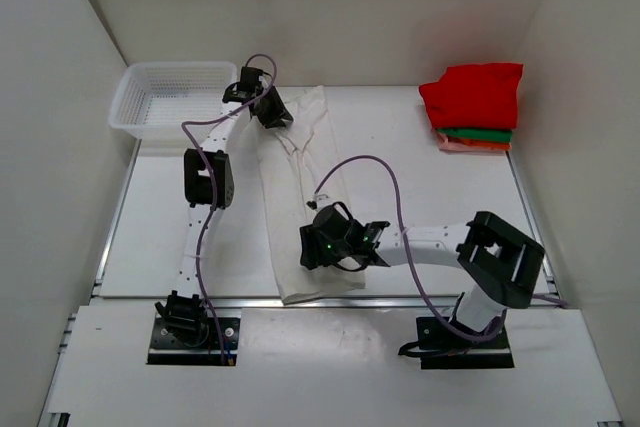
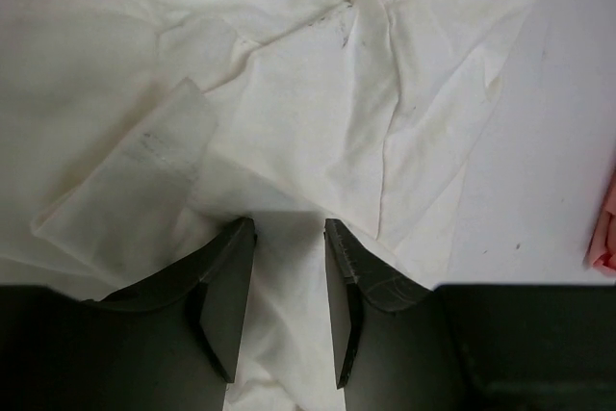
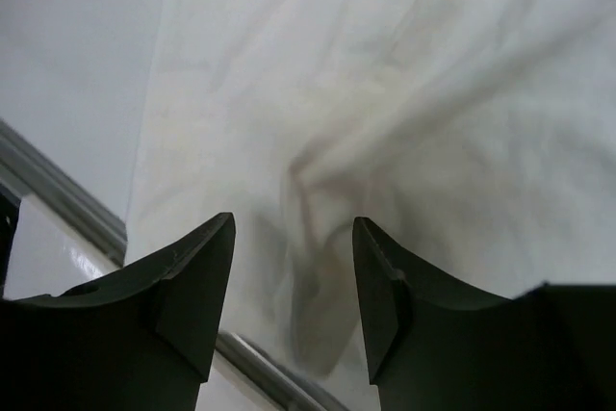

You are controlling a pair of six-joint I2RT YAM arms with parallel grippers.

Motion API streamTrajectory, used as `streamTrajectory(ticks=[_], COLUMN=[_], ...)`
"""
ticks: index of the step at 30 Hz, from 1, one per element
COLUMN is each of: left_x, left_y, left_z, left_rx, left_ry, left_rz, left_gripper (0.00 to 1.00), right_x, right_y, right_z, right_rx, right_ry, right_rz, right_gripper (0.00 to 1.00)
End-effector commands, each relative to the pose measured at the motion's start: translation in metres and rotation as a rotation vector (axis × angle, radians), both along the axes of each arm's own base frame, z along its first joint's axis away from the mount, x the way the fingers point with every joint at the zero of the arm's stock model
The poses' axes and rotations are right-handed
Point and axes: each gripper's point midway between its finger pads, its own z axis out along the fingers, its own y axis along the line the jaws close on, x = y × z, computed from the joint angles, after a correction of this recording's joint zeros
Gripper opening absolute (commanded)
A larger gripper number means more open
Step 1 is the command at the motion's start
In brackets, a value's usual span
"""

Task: Fold and stack the t-shirts
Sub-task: Rotate the tshirt 90 degrees

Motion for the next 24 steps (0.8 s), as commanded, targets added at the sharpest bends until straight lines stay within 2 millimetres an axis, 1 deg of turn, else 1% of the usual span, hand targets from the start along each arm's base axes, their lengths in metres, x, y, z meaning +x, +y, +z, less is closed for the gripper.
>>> streamTrajectory(ticks=[1,2,3,4,5,6,7,8,9,10,11,14,15,16,17,18,20,22,23,24], left_x=[0.007,0.008,0.011,0.012,0.014,0.013,0.017,0.019,0.019,0.021,0.02,0.02,0.019,0.016,0.016,0.017,0.016,0.014,0.016,0.015], left_y=[-0.004,-0.011,-0.007,-0.01,-0.007,-0.012,-0.011,-0.01,-0.01,-0.01,-0.013,-0.014,-0.012,-0.016,-0.018,-0.016,-0.019,-0.018,-0.018,-0.017], left_z=[-0.019,-0.017,-0.016,-0.014,-0.011,-0.009,-0.004,0.004,0.005,0.006,0.012,0.018,0.014,0.013,0.019,0.014,0.016,0.011,0.014,0.014], left_rx=[0.003,-0.011,-0.014,-0.024,-0.023,-0.03,-0.032,-0.041,-0.042,-0.045,-0.052,-0.048,-0.044,-0.044,-0.05,-0.046,-0.043,-0.038,-0.042,-0.041], left_ry=[-0.012,-0.022,-0.028,-0.036,-0.044,-0.048,-0.068,-0.081,-0.08,-0.088,-0.094,-0.105,-0.096,-0.086,-0.097,-0.091,-0.098,-0.084,-0.094,-0.088], left_rz=[0.01,0.003,0.015,0.009,0.016,0.008,0.012,0.014,0.016,0.019,0.011,0.005,0.007,-0.002,-0.007,-0.003,-0.013,-0.012,-0.013,-0.012], left_gripper=[0.48,0.47,0.47,0.48,0.48,0.48,0.48,0.48,0.49,0.5,0.49,0.5,0.49,0.5,0.5,0.49,0.5,0.5,0.5,0.5], right_x=[0.018,0.021,0.023,0.03,0.032,0.033,0.037,0.037,0.041,0.041,0.036,0.028,0.023,0.018,0.011,0.005,-0.005,-0.015,-0.017,-0.024], right_y=[-0.005,-0.008,-0.015,-0.021,-0.027,-0.036,-0.042,-0.052,-0.06,-0.063,-0.064,-0.059,-0.056,-0.055,-0.053,-0.054,-0.061,-0.075,-0.077,-0.089], right_z=[0.036,0.048,0.057,0.073,0.073,0.076,0.078,0.068,0.06,0.055,0.049,0.043,0.039,0.031,0.024,0.02,0.006,-0.008,-0.008,-0.019], right_rx=[0.06,0.102,0.122,0.142,0.136,0.137,0.143,0.133,0.118,0.106,0.092,0.078,0.079,0.07,0.057,0.05,0.017,-0.011,-0.011,-0.039], right_ry=[-0.213,-0.246,-0.272,-0.326,-0.349,-0.368,-0.378,-0.359,-0.35,-0.335,-0.326,-0.311,-0.294,-0.268,-0.244,-0.229,-0.176,-0.13,-0.123,-0.093], right_rz=[-0.032,-0.048,-0.068,-0.089,-0.1,-0.111,-0.129,-0.136,-0.148,-0.145,-0.118,-0.062,-0.05,-0.035,-0.017,-0.013,-0.012,-0.025,-0.024,-0.026], right_gripper=[0.5,0.51,0.51,0.52,0.52,0.51,0.48,0.47,0.47,0.43,0.39,0.34,0.33,0.33,0.34,0.34,0.28,0.25,0.22,0.1])
